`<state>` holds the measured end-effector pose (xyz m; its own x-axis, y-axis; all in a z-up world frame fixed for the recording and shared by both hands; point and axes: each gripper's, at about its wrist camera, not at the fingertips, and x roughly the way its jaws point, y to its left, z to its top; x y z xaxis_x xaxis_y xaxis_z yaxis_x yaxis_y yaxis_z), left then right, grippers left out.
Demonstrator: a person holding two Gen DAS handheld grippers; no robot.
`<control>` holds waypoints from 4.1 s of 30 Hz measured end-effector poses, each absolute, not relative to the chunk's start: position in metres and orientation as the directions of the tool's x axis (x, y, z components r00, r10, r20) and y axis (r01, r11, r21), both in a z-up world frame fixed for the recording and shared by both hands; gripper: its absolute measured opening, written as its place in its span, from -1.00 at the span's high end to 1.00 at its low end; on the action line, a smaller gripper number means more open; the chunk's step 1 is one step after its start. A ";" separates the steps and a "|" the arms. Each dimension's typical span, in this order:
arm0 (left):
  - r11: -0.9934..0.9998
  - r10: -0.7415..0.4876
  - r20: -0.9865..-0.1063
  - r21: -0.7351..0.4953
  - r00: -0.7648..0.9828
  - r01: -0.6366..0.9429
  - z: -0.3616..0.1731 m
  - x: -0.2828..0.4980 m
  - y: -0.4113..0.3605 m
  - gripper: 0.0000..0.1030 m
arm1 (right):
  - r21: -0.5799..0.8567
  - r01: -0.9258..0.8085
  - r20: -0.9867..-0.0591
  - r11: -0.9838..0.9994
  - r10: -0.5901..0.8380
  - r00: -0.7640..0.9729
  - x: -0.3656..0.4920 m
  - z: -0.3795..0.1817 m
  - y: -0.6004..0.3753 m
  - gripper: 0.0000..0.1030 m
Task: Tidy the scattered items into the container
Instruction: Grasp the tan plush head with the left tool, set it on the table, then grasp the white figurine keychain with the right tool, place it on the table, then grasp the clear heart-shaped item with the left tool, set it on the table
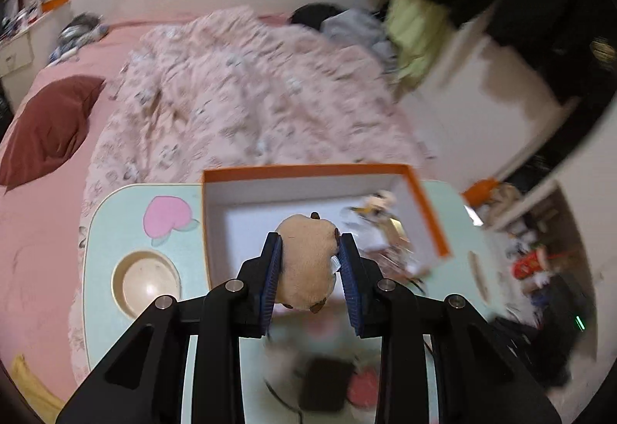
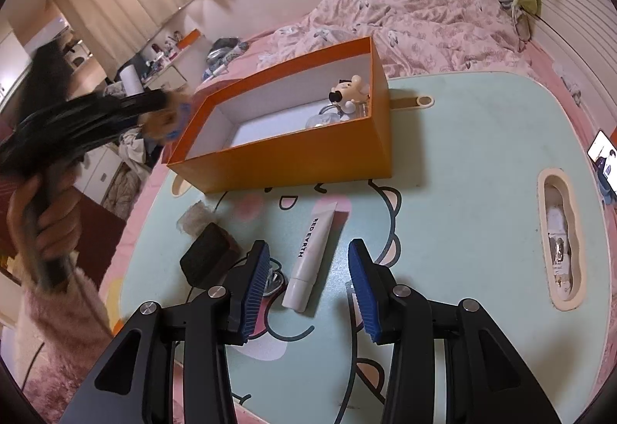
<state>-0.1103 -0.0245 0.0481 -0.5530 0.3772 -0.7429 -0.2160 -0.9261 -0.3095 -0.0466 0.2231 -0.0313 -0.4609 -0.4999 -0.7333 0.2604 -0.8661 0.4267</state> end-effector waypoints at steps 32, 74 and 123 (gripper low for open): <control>-0.948 0.295 -0.560 -0.272 -0.774 -0.165 -0.052 -0.002 -0.040 -0.28 | 0.146 0.319 -0.839 -0.936 -0.288 -0.461 -0.165 0.020 0.172 0.19; -0.880 0.373 -0.573 -0.468 -0.730 -0.082 -0.075 -0.013 -0.071 -0.28 | 0.036 0.437 -0.811 -0.899 -0.282 -0.513 -0.037 -0.006 0.122 0.26; -0.971 0.195 -0.955 -0.156 -0.225 -0.180 -0.057 -0.212 0.104 -0.05 | 0.415 0.216 -0.690 -0.884 -0.460 -0.559 -0.041 -0.021 0.249 0.02</control>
